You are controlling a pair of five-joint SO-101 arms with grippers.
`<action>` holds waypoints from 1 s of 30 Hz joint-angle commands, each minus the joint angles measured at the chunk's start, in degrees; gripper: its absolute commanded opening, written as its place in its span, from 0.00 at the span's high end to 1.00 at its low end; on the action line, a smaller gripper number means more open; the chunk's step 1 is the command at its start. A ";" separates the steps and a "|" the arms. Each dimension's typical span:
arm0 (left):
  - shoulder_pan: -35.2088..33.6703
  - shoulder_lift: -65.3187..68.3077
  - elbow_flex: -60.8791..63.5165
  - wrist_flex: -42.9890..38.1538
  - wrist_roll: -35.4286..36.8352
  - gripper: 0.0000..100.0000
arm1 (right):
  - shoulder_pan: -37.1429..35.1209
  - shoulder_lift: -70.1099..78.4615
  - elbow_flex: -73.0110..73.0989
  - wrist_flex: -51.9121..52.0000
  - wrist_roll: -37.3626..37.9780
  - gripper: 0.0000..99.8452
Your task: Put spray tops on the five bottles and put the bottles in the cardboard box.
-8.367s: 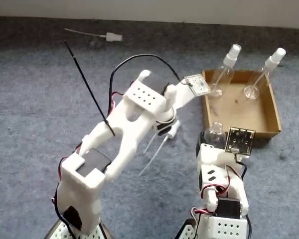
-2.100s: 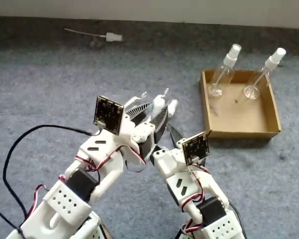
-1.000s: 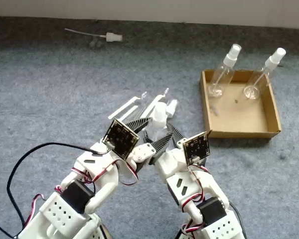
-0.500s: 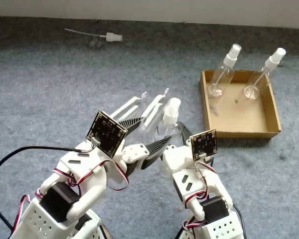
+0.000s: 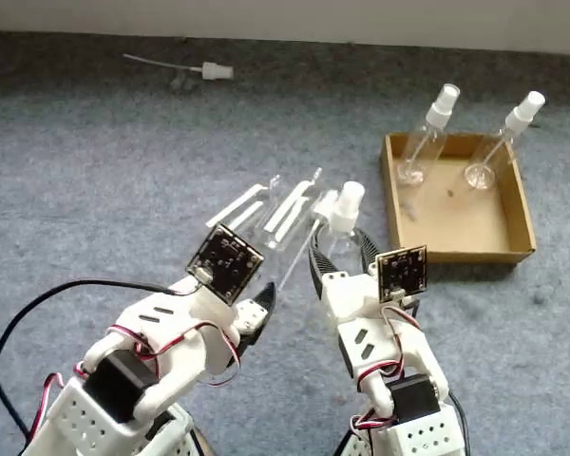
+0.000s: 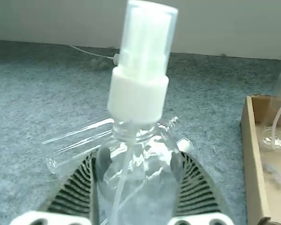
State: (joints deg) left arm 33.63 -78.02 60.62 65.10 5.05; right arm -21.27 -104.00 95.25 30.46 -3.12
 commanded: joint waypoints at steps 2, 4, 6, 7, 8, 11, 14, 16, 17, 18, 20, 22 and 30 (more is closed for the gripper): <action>0.84 -0.04 7.87 -11.52 0.70 0.99 | 0.75 -0.22 -5.23 -6.11 -0.09 0.98; 2.07 -0.04 10.07 -16.09 0.70 0.99 | 0.66 -0.22 -5.93 -7.78 -0.09 0.98; 4.53 -0.04 12.53 -20.22 0.70 0.99 | 0.22 -0.22 -6.46 -8.75 -0.09 0.98; 6.29 -0.04 13.67 -22.33 0.70 0.99 | -0.66 -0.22 -6.37 -9.45 -0.09 0.98; 7.96 -0.04 14.90 -24.62 0.70 0.99 | -1.54 -0.22 -6.29 -10.24 -0.09 0.98; 11.65 -0.04 18.51 -32.26 0.70 0.99 | -4.97 -0.22 -6.37 -11.82 -0.09 0.98; 12.79 -0.04 21.76 -39.47 0.70 0.99 | -7.87 -0.22 -6.46 -12.00 -0.09 0.98; 12.70 -0.04 23.52 -44.04 0.70 0.99 | -8.48 -0.22 -6.46 -12.26 -0.09 0.98; 12.53 -0.04 24.31 -46.15 0.70 0.99 | -8.75 -0.22 -6.46 -12.09 -0.09 0.98; 12.53 -0.04 25.10 -47.91 0.70 0.99 | -8.75 -0.48 -6.46 -12.09 -0.35 0.98; 12.53 0.04 26.86 -51.25 0.79 0.99 | -8.75 -0.75 -6.73 -12.09 -0.44 0.98; 12.35 0.04 28.62 -54.86 0.79 0.99 | -8.75 -0.66 -8.13 -11.82 -0.53 0.98; 4.00 0.04 32.13 -62.15 0.79 0.99 | -9.45 -0.75 -10.33 -6.29 -0.53 0.98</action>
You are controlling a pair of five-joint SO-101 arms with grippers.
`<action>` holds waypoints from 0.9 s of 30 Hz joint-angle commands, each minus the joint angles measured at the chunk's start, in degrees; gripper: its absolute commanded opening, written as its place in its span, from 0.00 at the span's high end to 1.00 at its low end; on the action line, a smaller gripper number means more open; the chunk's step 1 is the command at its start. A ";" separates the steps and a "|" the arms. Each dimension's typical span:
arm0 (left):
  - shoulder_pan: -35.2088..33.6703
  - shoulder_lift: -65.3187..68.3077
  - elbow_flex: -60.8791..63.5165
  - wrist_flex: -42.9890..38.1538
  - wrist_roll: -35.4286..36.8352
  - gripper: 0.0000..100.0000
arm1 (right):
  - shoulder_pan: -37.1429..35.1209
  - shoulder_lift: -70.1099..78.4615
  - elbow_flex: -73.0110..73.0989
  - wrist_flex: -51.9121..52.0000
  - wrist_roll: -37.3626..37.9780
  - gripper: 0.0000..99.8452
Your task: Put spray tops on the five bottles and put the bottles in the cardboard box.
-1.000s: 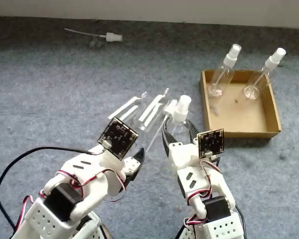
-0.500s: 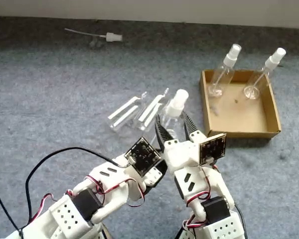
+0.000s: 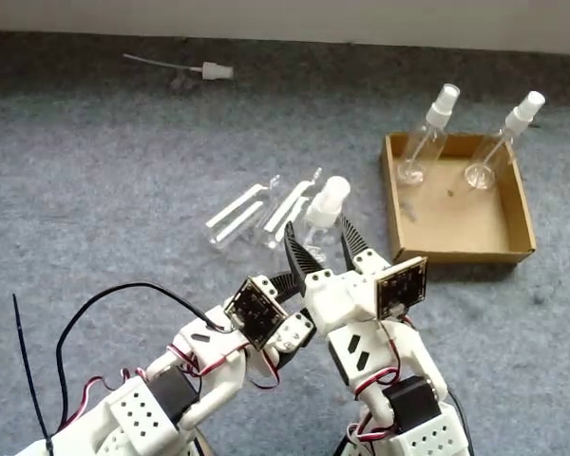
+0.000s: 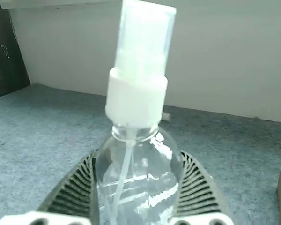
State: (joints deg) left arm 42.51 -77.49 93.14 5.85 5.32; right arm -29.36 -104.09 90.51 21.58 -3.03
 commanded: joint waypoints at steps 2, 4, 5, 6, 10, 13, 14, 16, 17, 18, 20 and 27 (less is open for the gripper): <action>-6.55 -0.48 -0.48 -2.90 0.53 0.99 | -2.33 -0.66 -5.76 4.26 -0.70 0.98; -7.87 -0.48 -0.40 -2.90 0.53 0.99 | -3.56 -0.66 -5.76 5.14 -0.70 0.98; -8.48 -0.48 -0.31 -2.90 0.53 0.99 | -3.91 -0.66 -5.76 5.23 -0.70 0.98; -9.27 -0.48 -0.31 -2.90 0.53 0.99 | -4.00 -0.66 -5.76 5.23 -0.70 0.98; -10.33 -0.48 -0.31 -2.73 0.53 0.99 | -3.65 -0.66 -5.76 5.23 -0.35 0.98; -10.07 -0.48 -0.22 -2.55 0.53 0.99 | 0.66 -0.57 -5.76 5.23 -0.26 0.98; -10.24 -0.48 -0.22 -2.55 0.44 0.99 | 2.77 -0.22 -5.58 5.23 -0.26 0.98; -10.51 -0.48 0.04 -2.46 0.44 0.99 | 7.25 -0.22 -5.41 5.23 -0.18 0.98; -10.59 -0.57 0.66 -2.46 0.44 0.99 | 9.45 -0.13 -5.32 5.23 -0.18 0.98; -10.59 -0.57 1.27 -2.46 0.44 0.99 | 11.82 -0.13 -5.32 5.23 -0.09 0.98; -10.59 -0.57 2.59 -2.46 0.35 0.99 | 16.40 -0.04 -5.41 5.23 1.93 0.98; -14.99 -0.57 4.44 -2.55 0.09 0.99 | 23.87 1.45 -5.76 5.14 6.59 0.98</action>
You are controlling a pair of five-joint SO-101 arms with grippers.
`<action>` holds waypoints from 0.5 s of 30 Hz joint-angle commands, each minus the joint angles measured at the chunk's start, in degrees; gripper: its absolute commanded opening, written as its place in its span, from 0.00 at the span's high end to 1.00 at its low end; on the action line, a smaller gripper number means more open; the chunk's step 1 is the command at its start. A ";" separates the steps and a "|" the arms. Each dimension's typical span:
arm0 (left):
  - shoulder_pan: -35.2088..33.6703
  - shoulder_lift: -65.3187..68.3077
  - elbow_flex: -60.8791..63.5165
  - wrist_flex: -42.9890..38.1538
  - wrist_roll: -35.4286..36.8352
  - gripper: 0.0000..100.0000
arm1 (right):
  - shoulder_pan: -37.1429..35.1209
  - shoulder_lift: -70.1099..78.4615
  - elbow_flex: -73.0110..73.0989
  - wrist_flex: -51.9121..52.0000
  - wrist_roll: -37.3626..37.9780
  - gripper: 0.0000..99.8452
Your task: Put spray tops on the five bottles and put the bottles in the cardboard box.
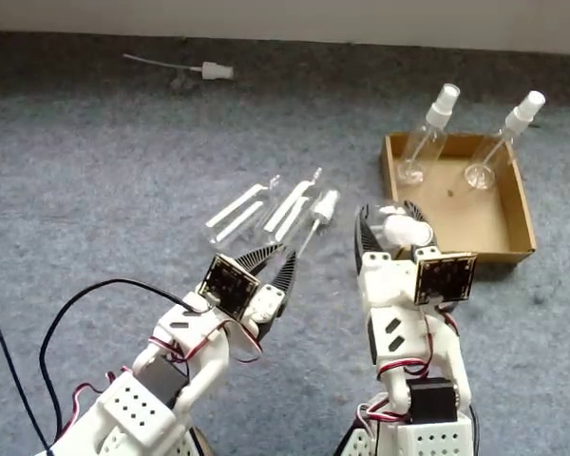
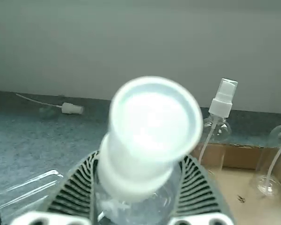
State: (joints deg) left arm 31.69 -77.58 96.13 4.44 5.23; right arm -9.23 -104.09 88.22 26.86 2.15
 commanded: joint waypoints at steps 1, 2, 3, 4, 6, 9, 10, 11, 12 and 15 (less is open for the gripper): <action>-5.93 -0.48 1.45 -1.14 0.18 0.99 | 4.44 2.95 -3.91 -0.48 1.41 0.98; -7.34 -0.48 1.45 -1.14 0.26 0.99 | 4.97 4.79 -5.49 -0.92 1.32 0.98; -8.75 -0.48 1.45 -1.14 0.35 0.99 | 5.49 7.25 -7.25 -1.54 1.23 0.98; -10.07 -0.48 1.45 -1.14 0.35 0.99 | 5.85 9.98 -9.01 -1.98 1.14 0.98; -11.82 -0.48 1.45 -1.14 0.35 0.99 | 6.81 16.13 -13.05 -2.59 1.05 0.98; -13.85 -0.48 1.45 -1.23 0.35 0.99 | 8.66 24.84 -18.42 -5.67 1.05 0.98; -14.64 -0.48 1.45 -1.23 0.35 0.99 | 9.45 27.38 -19.65 -7.25 1.05 0.98; -15.60 -0.48 1.45 -1.23 0.35 0.99 | 10.15 29.93 -20.79 -8.84 1.05 0.98; -16.48 -0.48 1.45 -1.23 0.35 0.99 | 10.77 32.31 -21.76 -10.24 1.05 0.98; -18.68 -0.48 1.45 -1.23 0.35 0.99 | 11.91 39.25 -23.25 -13.76 1.05 0.98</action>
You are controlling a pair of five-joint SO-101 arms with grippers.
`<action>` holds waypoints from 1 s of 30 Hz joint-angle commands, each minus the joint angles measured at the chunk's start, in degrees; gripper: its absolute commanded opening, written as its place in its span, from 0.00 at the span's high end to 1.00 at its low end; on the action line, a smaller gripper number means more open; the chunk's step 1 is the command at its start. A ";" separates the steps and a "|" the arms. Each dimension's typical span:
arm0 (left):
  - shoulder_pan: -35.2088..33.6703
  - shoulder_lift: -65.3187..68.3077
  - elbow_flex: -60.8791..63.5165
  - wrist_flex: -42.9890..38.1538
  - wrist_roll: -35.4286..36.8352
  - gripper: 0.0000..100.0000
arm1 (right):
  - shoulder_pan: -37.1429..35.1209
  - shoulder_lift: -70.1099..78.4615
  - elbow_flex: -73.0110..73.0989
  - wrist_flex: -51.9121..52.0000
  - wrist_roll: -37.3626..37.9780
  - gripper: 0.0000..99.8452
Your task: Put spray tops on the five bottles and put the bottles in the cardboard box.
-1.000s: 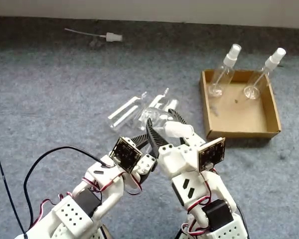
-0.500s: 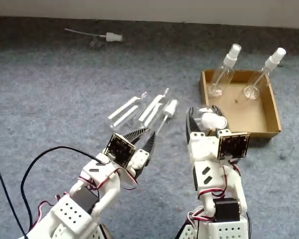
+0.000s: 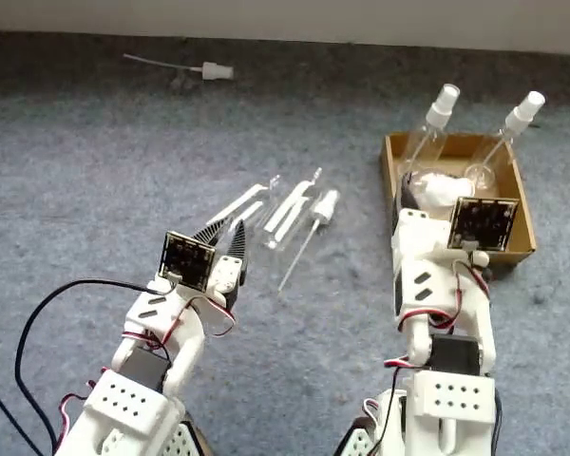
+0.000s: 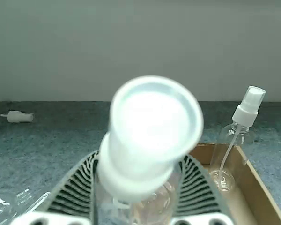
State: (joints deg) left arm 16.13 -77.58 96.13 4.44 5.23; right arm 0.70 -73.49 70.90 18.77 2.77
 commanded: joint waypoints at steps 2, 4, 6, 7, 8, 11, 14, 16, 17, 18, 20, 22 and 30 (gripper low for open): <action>-3.21 -0.48 1.45 -1.14 0.44 0.99 | 2.59 13.49 -5.93 -8.48 0.44 0.98; -3.12 -0.40 1.45 -1.14 0.44 0.99 | 3.21 18.51 -6.11 -12.00 0.44 0.98; -3.03 -0.40 1.45 -1.14 0.44 0.99 | 3.21 23.43 -6.20 -15.87 0.44 0.98; -3.03 -0.40 1.45 -1.14 0.35 0.99 | 3.21 25.71 -6.20 -17.80 0.44 0.98; -3.03 -0.40 1.45 -1.14 0.26 0.99 | 3.21 28.00 -6.20 -19.56 0.44 0.98; -3.03 -0.22 1.45 -1.14 0.26 0.99 | 3.21 34.07 -6.29 -24.66 0.44 0.98; -3.03 -0.22 1.45 -1.14 0.18 0.99 | 3.21 39.08 -7.25 -28.18 0.44 0.98; -3.03 -0.13 1.45 -1.14 0.18 0.99 | 3.30 42.15 -9.54 -28.18 0.44 0.98; -3.03 -0.13 1.45 -1.14 0.18 0.99 | 3.30 43.74 -10.95 -28.09 0.44 0.98; -3.03 -0.13 1.45 -1.14 0.18 0.99 | 3.30 45.23 -12.26 -28.09 0.44 0.98; -2.95 -0.13 1.45 -1.14 0.18 0.99 | 3.30 48.22 -14.55 -28.09 0.44 0.98; -2.95 -0.04 1.45 -1.14 0.18 0.99 | 3.30 50.59 -16.48 -28.09 0.44 0.98; -2.95 0.13 1.45 -1.05 0.18 0.99 | 3.30 58.86 -21.85 -28.35 0.70 0.98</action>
State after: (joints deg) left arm 13.85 -77.49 96.13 4.44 5.23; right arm 3.34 -16.26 54.64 -7.78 2.86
